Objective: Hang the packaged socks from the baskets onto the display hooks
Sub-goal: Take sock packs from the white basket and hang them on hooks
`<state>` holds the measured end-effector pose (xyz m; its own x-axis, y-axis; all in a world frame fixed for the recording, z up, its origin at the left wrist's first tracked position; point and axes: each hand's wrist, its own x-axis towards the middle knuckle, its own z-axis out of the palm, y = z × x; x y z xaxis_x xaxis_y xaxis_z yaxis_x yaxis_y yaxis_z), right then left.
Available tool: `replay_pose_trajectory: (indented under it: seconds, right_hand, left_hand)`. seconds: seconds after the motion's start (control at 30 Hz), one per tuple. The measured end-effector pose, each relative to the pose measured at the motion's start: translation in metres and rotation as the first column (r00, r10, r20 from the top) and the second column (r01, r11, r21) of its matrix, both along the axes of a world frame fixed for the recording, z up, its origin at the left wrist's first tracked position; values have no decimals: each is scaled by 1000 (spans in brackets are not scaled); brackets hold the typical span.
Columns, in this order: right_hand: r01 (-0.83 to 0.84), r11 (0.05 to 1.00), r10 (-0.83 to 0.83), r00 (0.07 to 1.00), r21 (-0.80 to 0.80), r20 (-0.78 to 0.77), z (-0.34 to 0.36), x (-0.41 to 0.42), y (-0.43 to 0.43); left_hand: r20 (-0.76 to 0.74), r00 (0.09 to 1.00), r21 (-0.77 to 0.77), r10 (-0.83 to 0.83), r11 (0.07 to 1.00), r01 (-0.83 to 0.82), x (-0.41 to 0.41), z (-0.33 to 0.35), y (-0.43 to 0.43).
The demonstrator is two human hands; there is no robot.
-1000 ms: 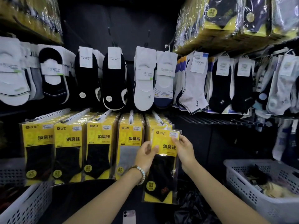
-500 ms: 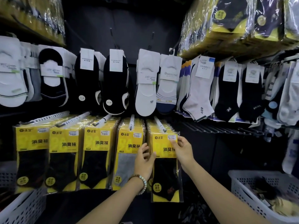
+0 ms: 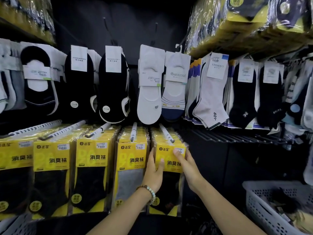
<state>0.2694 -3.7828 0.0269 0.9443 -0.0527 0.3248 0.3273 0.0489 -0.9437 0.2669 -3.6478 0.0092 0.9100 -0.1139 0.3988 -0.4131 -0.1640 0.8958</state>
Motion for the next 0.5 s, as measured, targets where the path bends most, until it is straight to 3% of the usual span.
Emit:
replay_pose_trajectory:
  seconds: [0.3,0.5]
  right_hand:
    - [29,999,-30,999,-44,-16,-35,-4,1]
    - [152,985,-153,988,-85,-14,-29,-9,3]
  left_hand:
    - [-80,996,10,30,1000,-29,3,-27,2]
    - [-38,996,9,84,996,-84,-7,-20,-2]
